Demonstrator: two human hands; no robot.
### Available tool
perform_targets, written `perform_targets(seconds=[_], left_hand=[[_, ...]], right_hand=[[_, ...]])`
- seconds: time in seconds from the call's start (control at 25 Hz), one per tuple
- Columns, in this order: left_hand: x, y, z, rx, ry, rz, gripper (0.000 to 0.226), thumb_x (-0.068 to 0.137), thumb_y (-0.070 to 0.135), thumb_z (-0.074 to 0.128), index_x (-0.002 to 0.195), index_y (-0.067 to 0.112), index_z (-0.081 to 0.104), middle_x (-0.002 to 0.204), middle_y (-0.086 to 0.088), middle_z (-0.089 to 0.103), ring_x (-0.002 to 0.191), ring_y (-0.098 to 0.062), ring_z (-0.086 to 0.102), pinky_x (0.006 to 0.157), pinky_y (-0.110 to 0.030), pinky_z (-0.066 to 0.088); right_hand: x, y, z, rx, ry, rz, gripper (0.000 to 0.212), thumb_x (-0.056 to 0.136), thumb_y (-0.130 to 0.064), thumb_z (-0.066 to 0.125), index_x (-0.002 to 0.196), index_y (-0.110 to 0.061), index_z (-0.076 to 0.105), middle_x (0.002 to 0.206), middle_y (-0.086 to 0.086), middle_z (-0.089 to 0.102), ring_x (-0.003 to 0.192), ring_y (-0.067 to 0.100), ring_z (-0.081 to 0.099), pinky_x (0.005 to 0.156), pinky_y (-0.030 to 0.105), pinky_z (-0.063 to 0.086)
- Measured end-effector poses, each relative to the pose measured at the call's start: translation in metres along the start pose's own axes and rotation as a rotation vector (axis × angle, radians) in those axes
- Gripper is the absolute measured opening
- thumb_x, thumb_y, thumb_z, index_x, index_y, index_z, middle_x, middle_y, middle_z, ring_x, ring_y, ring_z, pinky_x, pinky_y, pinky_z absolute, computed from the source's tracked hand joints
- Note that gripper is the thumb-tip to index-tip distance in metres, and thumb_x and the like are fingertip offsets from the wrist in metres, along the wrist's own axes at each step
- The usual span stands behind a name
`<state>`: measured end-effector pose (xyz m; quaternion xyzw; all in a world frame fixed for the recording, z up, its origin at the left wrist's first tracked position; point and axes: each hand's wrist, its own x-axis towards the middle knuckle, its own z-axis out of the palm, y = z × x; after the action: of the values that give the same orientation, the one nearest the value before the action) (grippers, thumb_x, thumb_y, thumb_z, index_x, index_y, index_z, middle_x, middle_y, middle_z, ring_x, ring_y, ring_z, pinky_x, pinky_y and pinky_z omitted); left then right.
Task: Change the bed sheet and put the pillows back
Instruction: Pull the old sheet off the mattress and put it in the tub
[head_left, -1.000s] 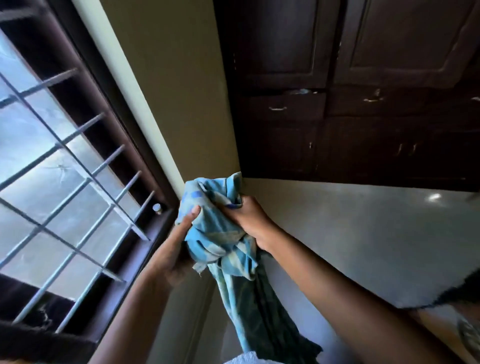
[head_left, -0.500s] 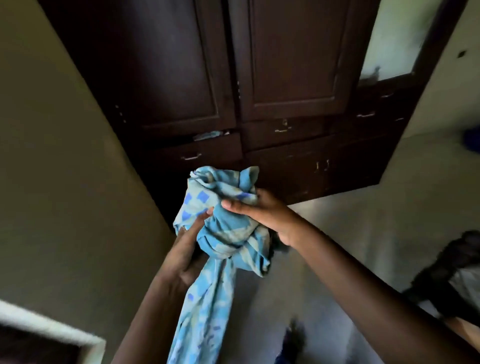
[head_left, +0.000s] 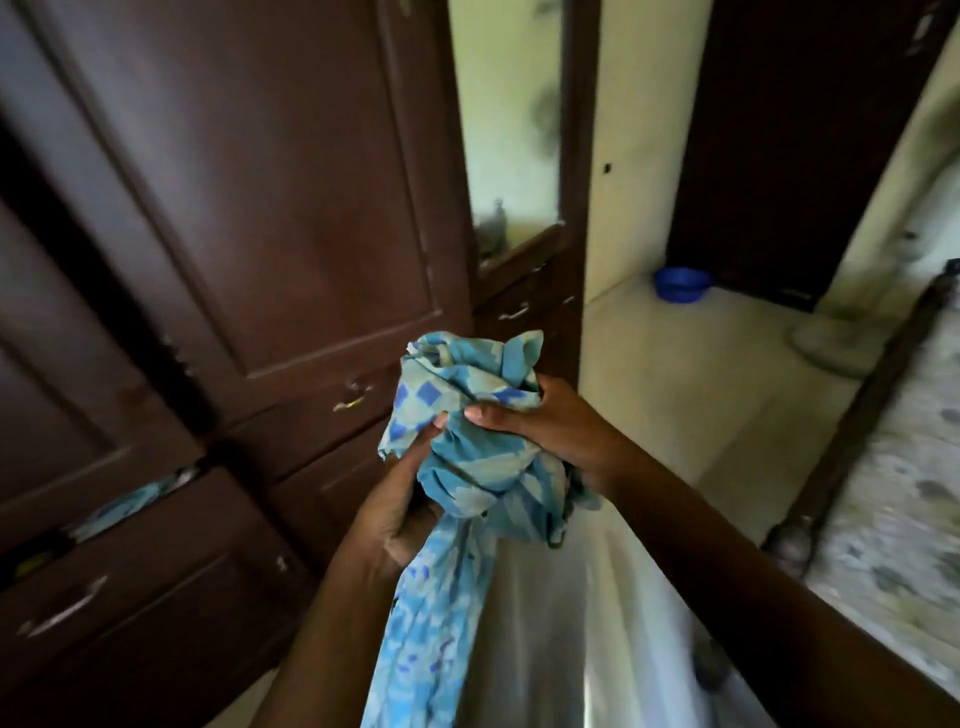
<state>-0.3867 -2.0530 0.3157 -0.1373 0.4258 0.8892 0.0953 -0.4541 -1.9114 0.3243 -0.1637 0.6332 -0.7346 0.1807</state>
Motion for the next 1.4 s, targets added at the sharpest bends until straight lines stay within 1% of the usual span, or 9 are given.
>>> perform_targets(seconds=[0.2, 0.36, 0.56, 0.72, 0.84, 0.96, 1.04, 1.2, 1.4], left_hand=[[0.164, 0.016, 0.05, 0.081, -0.033, 0.04, 0.02, 0.083, 0.026, 0.055, 0.099, 0.019, 0.063, 0.091, -0.006, 0.074, 0.068, -0.011, 0.071, 0.053, -0.023, 0.056], [0.281, 0.024, 0.084, 0.019, -0.284, -0.138, 0.042, 0.081, 0.031, 0.055, 0.121, 0.02, 0.056, 0.125, -0.006, 0.062, 0.099, -0.018, 0.066, 0.067, -0.029, 0.057], [0.427, 0.011, 0.154, 0.329, -0.269, -0.236, 0.018, 0.091, 0.031, 0.052, 0.098, 0.017, 0.06, 0.115, -0.007, 0.066, 0.095, -0.018, 0.066, 0.085, -0.034, 0.053], [0.509, -0.01, 0.231, 0.185, -0.508, -0.231, 0.019, 0.084, 0.025, 0.051, 0.1, 0.019, 0.059, 0.093, 0.008, 0.07, 0.072, -0.011, 0.071, 0.062, -0.025, 0.058], [0.586, -0.027, 0.297, 0.211, -0.624, -0.229, 0.029, 0.083, 0.027, 0.052, 0.109, 0.017, 0.059, 0.1, -0.002, 0.071, 0.076, -0.012, 0.071, 0.061, -0.025, 0.057], [0.664, -0.048, 0.369, 0.278, -0.678, -0.212, 0.023, 0.084, 0.025, 0.053, 0.105, 0.017, 0.06, 0.1, -0.005, 0.07, 0.083, -0.013, 0.07, 0.065, -0.023, 0.057], [0.711, -0.06, 0.412, 0.319, -0.683, -0.194, 0.035, 0.074, 0.023, 0.061, 0.108, 0.016, 0.061, 0.109, -0.008, 0.066, 0.092, -0.017, 0.066, 0.071, -0.025, 0.057], [0.817, -0.083, 0.481, 0.416, -0.571, -0.26, 0.037, 0.09, 0.015, 0.055, 0.125, 0.003, 0.055, 0.116, -0.015, 0.062, 0.082, -0.014, 0.066, 0.066, -0.022, 0.058], [0.936, -0.101, 0.521, 0.587, -0.464, -0.387, 0.019, 0.087, 0.035, 0.059, 0.101, 0.022, 0.06, 0.105, -0.005, 0.064, 0.087, -0.02, 0.063, 0.065, -0.033, 0.053]], right_hand=[[0.087, -0.015, -0.102, -0.095, 0.219, -0.078, 0.036, 0.078, -0.015, 0.072, 0.114, -0.016, 0.064, 0.107, 0.003, 0.071, 0.097, 0.017, 0.068, 0.087, 0.032, 0.055], [0.147, -0.022, -0.173, -0.137, 0.417, -0.062, 0.032, 0.077, -0.016, 0.074, 0.108, -0.014, 0.067, 0.102, 0.005, 0.073, 0.095, 0.019, 0.069, 0.086, 0.036, 0.055], [0.203, -0.029, -0.269, -0.073, 0.691, -0.061, 0.017, 0.078, -0.008, 0.072, 0.093, -0.015, 0.068, 0.08, -0.005, 0.074, 0.077, 0.01, 0.071, 0.066, 0.022, 0.057], [0.237, -0.03, -0.361, -0.071, 0.805, -0.094, 0.02, 0.079, -0.013, 0.072, 0.098, -0.017, 0.068, 0.098, 0.002, 0.073, 0.089, 0.016, 0.07, 0.079, 0.03, 0.058], [0.269, -0.036, -0.45, -0.114, 0.831, -0.108, 0.034, 0.08, -0.018, 0.072, 0.113, -0.012, 0.064, 0.111, 0.008, 0.069, 0.1, 0.021, 0.067, 0.089, 0.04, 0.054], [0.298, -0.05, -0.546, -0.103, 0.78, -0.124, 0.036, 0.086, -0.011, 0.064, 0.122, -0.007, 0.058, 0.114, 0.007, 0.067, 0.101, 0.021, 0.066, 0.083, 0.032, 0.056], [0.316, -0.06, -0.606, -0.111, 0.815, -0.086, 0.032, 0.086, -0.01, 0.063, 0.118, -0.008, 0.058, 0.112, 0.008, 0.067, 0.095, 0.018, 0.067, 0.077, 0.028, 0.056], [0.374, -0.066, -0.729, -0.323, 0.967, -0.053, 0.034, 0.078, -0.002, 0.07, 0.111, 0.001, 0.06, 0.115, 0.02, 0.063, 0.094, 0.022, 0.063, 0.086, 0.033, 0.053], [0.465, -0.044, -0.842, -0.328, 1.06, -0.058, 0.039, 0.071, -0.005, 0.078, 0.107, -0.003, 0.063, 0.112, 0.018, 0.066, 0.106, 0.029, 0.062, 0.096, 0.048, 0.048]])
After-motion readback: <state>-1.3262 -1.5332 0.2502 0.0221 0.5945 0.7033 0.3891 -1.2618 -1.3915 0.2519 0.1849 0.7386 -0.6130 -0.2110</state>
